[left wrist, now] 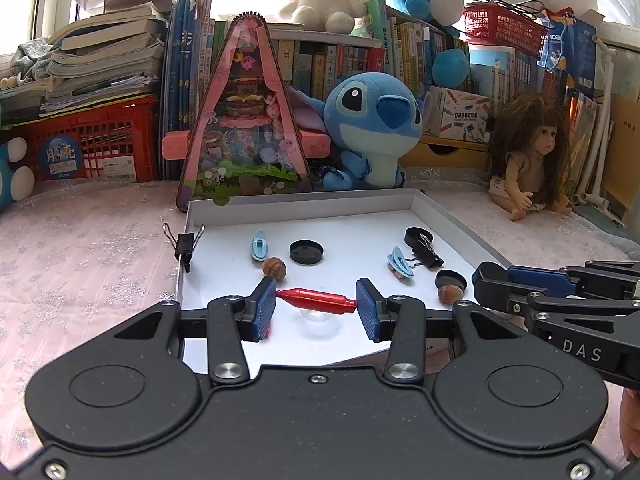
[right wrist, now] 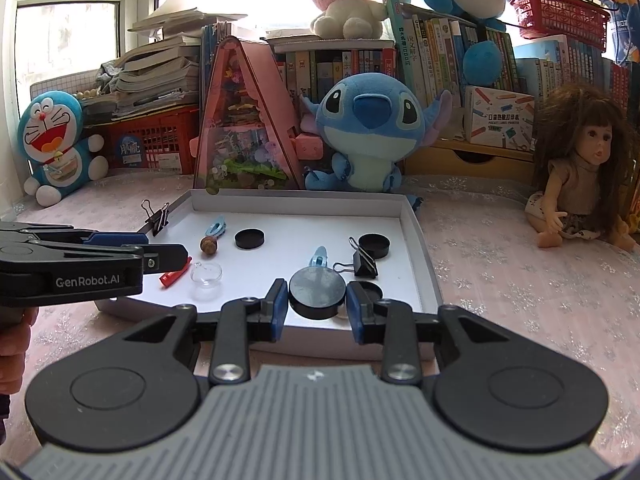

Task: Organize rigid objects
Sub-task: 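Carry the red crayon and black lid with both tools over the tray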

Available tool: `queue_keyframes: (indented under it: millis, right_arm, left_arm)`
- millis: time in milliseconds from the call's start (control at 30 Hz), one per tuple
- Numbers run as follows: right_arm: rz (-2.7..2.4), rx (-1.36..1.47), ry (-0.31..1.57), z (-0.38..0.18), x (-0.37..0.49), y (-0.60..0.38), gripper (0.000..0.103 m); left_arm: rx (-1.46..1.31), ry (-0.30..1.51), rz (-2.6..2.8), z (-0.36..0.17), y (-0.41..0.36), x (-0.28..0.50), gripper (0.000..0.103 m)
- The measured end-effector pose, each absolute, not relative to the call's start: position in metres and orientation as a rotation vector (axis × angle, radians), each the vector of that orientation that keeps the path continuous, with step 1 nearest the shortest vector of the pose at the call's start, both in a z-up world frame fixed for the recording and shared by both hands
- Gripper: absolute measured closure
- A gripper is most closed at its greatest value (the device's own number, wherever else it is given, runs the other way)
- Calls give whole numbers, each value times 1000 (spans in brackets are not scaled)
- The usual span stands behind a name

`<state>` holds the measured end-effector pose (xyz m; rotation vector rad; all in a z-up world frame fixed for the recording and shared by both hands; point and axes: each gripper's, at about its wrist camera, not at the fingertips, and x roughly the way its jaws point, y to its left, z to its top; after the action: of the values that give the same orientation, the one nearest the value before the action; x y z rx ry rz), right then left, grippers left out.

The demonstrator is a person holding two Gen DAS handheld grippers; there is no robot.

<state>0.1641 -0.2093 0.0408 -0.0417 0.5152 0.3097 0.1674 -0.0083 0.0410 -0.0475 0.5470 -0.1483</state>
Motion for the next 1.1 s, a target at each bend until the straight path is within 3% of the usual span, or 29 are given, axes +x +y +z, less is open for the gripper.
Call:
queue_keyframes:
  millis: [1100]
  right_arm:
    - [275,58,587,46,233,-211,66]
  left_arm:
    - [-103,607,-137,30,-19,248,62]
